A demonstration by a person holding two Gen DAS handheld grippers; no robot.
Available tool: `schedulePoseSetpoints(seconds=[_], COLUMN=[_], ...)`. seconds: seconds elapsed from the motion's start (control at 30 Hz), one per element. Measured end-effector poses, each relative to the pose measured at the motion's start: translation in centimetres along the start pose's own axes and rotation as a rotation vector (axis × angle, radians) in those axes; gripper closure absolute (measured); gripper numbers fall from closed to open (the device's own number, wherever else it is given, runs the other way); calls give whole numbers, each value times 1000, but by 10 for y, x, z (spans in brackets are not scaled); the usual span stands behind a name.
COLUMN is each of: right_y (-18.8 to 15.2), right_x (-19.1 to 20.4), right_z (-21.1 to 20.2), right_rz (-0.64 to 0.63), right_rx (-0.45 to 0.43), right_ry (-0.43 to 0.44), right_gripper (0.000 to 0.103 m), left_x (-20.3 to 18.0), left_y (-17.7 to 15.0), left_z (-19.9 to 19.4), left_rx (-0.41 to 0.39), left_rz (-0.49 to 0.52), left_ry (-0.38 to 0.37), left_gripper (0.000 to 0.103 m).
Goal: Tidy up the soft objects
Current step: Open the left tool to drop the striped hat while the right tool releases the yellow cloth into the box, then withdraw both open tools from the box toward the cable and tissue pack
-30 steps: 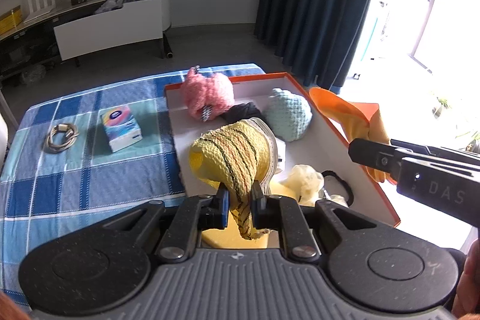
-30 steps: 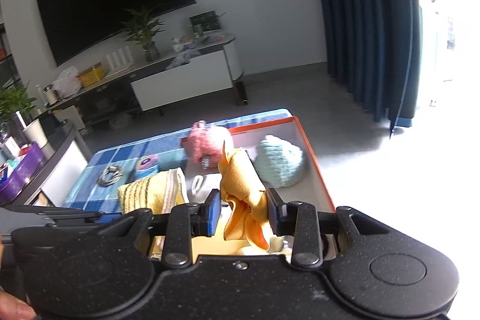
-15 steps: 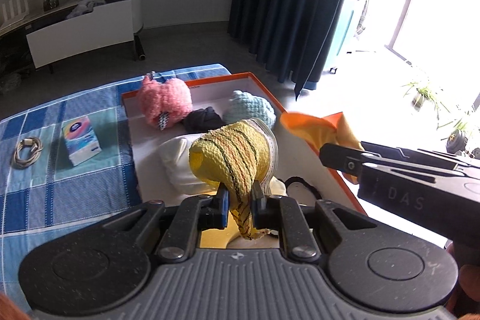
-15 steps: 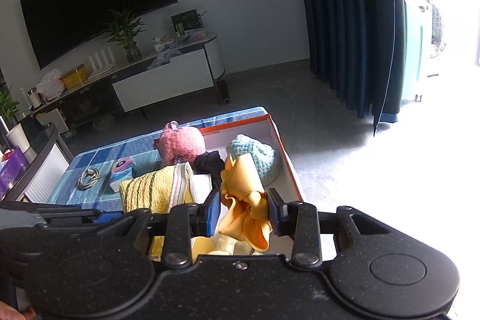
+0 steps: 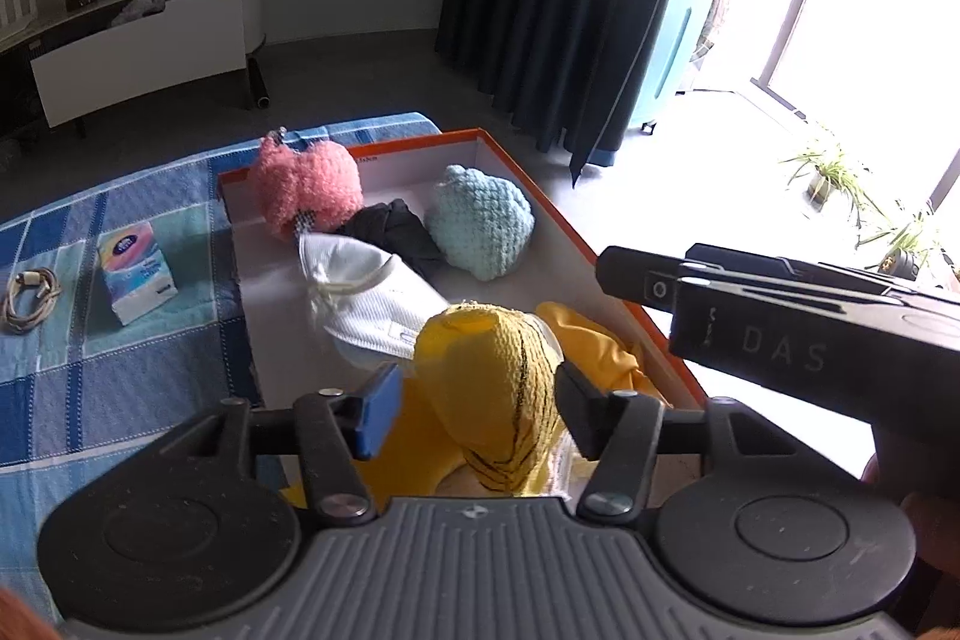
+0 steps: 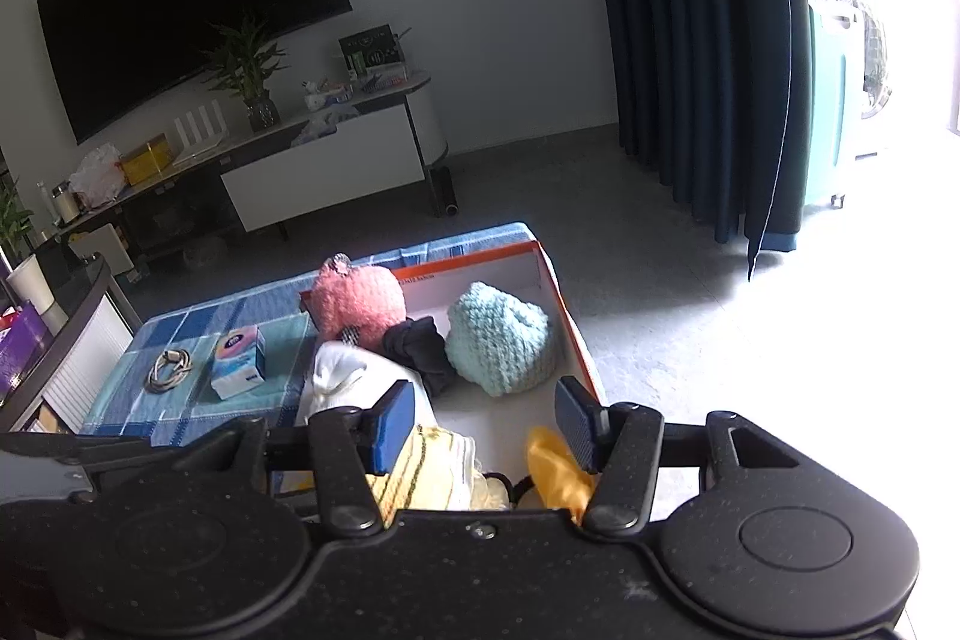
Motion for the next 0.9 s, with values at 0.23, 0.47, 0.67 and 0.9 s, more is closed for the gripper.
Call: schedulePoseSetpoints(seconds=[0.23, 0.47, 0.67, 0.9], right_y=[9, 14, 11, 6], right_x=[17, 42, 69, 100], right_z=[-3, 5, 22, 44], right_rz=[-31, -59, -90, -118], right_rx=[-21, -18, 19, 62], right_ry=[18, 55, 107, 162], right_gripper=[30, 21, 20, 19], left_x=[23, 62, 99, 133], left_y=[5, 6, -1, -10], left_z=[-10, -19, -21, -24], left_rx=[-14, -19, 14, 32], left_rz=[-32, -90, -152, -211], left_ry=[88, 197, 277, 330], left_gripper=[11, 0, 0, 0])
Point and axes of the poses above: each gripper's, at about its wrist camera, not at the fingertips, and z roughly the way its jaws point, x to its left, y to its top, the point moved 6 cm from there along z, roughly the way its jaws point, and after that the axes turned 14 degrees about y, right-handed, at the moved point
